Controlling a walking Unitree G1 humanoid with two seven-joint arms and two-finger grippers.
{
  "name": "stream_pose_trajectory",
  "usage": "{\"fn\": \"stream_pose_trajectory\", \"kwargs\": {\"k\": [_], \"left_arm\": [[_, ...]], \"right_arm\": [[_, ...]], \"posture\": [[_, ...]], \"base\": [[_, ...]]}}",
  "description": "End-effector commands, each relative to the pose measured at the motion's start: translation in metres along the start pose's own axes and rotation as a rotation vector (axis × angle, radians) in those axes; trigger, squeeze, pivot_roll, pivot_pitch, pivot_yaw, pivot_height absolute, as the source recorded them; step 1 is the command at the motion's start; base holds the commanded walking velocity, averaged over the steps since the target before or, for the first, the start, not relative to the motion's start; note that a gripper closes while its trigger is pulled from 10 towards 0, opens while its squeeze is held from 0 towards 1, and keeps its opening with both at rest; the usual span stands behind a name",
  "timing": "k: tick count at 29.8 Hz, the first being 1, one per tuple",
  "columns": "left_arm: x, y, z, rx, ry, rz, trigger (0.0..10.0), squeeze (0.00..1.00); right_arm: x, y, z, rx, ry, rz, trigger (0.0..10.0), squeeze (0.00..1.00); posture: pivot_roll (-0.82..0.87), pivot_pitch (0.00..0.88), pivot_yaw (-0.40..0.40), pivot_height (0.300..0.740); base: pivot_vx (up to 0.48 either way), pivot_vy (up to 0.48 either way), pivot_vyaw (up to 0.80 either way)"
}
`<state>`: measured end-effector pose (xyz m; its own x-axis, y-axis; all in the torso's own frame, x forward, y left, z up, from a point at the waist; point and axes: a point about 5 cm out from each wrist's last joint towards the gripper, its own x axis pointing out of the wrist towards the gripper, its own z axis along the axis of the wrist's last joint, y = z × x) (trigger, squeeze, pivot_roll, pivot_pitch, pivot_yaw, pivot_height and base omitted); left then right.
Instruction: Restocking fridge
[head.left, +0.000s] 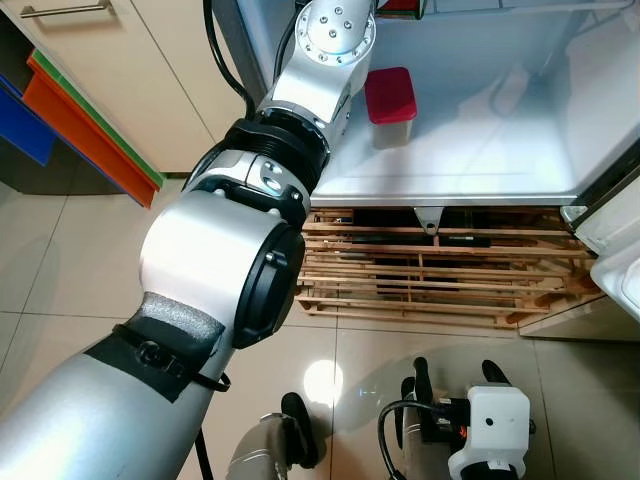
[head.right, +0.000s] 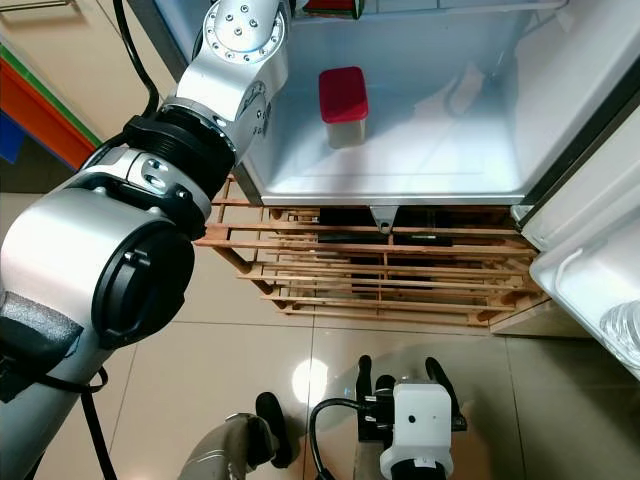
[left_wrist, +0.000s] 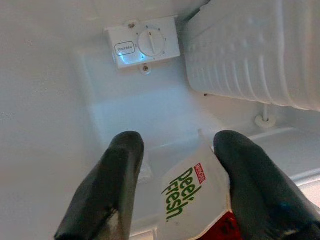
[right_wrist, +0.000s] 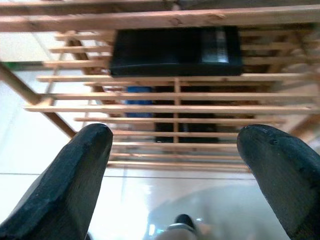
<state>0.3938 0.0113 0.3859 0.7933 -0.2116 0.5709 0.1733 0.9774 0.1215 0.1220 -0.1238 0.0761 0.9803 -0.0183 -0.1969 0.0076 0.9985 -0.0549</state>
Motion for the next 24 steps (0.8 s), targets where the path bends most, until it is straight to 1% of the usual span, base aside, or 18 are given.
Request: {"fn": "stream_pose_trajectory", "kwargs": {"k": [1, 2, 3, 4, 6, 14, 16, 19, 20, 22, 24], "left_arm": [[-0.010, -0.001, -0.029, 0.013, 0.128, -0.014, 10.0, 0.00], [-0.009, -0.001, -0.027, 0.003, 0.122, -0.013, 10.0, 0.00], [-0.009, 0.000, -0.026, -0.001, 0.121, -0.012, 10.0, 0.00], [-0.008, 0.000, -0.025, -0.005, 0.119, -0.010, 10.0, 0.00], [-0.007, 0.000, -0.023, -0.007, 0.107, -0.010, 10.0, 0.00], [-0.006, 0.001, -0.020, 0.009, 0.090, -0.016, 10.0, 0.00], [-0.005, 0.001, -0.017, 0.016, 0.077, -0.019, 10.0, 0.00], [0.000, -0.003, -0.003, 0.042, 0.011, -0.055, 10.0, 0.00], [0.000, -0.003, -0.003, 0.042, 0.011, -0.055, 10.0, 0.00], [0.001, -0.007, 0.003, 0.052, -0.014, -0.077, 10.0, 0.00], [0.002, -0.007, 0.004, 0.043, -0.016, -0.079, 10.0, 0.00]], "right_arm": [[-0.003, 0.006, 0.012, 0.042, -0.046, 0.052, 10.0, 0.00], [-0.004, 0.005, 0.030, 0.050, -0.139, 0.082, 10.0, 0.00], [-0.004, 0.005, 0.036, 0.052, -0.168, 0.092, 10.0, 0.00], [-0.004, 0.007, 0.043, 0.031, -0.199, 0.129, 10.0, 0.00], [0.000, 0.008, 0.060, 0.055, -0.269, 0.137, 10.0, 0.00], [0.010, 0.012, 0.068, 0.105, -0.297, 0.156, 10.0, 0.00], [0.012, 0.011, 0.071, 0.111, -0.302, 0.159, 10.0, 0.00], [0.014, 0.014, 0.074, 0.116, -0.313, 0.164, 10.0, 0.00], [0.014, 0.014, 0.074, 0.116, -0.313, 0.164, 10.0, 0.00], [0.013, 0.015, 0.071, 0.110, -0.300, 0.168, 10.0, 0.00], [0.013, 0.014, 0.067, 0.101, -0.284, 0.162, 10.0, 0.00]], "posture": [[-0.42, 0.322, 0.173, 0.740], [-0.42, 0.322, 0.174, 0.740], [-0.42, 0.322, 0.174, 0.740], [-0.42, 0.321, 0.177, 0.740], [-0.42, 0.320, 0.176, 0.740], [-0.40, 0.321, 0.177, 0.740], [-0.40, 0.319, 0.178, 0.740], [-0.40, 0.317, 0.178, 0.740], [-0.40, 0.317, 0.178, 0.740], [-0.39, 0.315, 0.178, 0.740], [-0.39, 0.313, 0.178, 0.740]], "base": [[0.000, 0.000, 0.00], [0.000, 0.000, 0.00], [0.000, 0.000, 0.00], [0.000, 0.000, 0.00], [0.000, 0.000, 0.00], [0.000, 0.000, 0.00], [0.000, 0.000, 0.00], [0.000, 0.000, 0.00], [0.000, 0.000, 0.00], [0.000, 0.000, 0.00], [0.000, 0.000, 0.00]]}}
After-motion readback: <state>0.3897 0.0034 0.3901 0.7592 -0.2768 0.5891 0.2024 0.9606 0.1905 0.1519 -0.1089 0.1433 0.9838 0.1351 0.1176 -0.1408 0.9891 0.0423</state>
